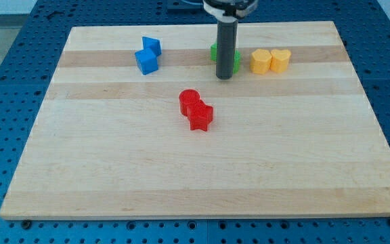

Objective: Separate the yellow heart from the yellow hexagon

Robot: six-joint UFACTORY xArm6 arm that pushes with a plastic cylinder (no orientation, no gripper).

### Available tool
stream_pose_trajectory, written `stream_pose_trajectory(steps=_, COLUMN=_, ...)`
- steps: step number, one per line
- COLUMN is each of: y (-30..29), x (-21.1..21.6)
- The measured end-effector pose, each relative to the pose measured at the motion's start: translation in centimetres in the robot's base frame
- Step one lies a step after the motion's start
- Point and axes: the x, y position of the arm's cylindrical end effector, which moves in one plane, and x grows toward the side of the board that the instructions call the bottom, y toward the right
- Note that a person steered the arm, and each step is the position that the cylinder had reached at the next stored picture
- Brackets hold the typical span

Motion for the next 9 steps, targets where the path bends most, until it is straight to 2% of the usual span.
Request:
stream_pose_trajectory(steps=1, y=0.0, x=-0.2)
stream_pose_trajectory(steps=2, y=4.4, x=1.5)
stream_pose_trajectory(steps=3, y=8.7, x=1.0)
stream_pose_trajectory(steps=4, y=8.5, x=-3.5)
stream_pose_trajectory(steps=8, y=7.5, x=-3.9)
stream_pose_trajectory(steps=9, y=4.4, x=-3.9)
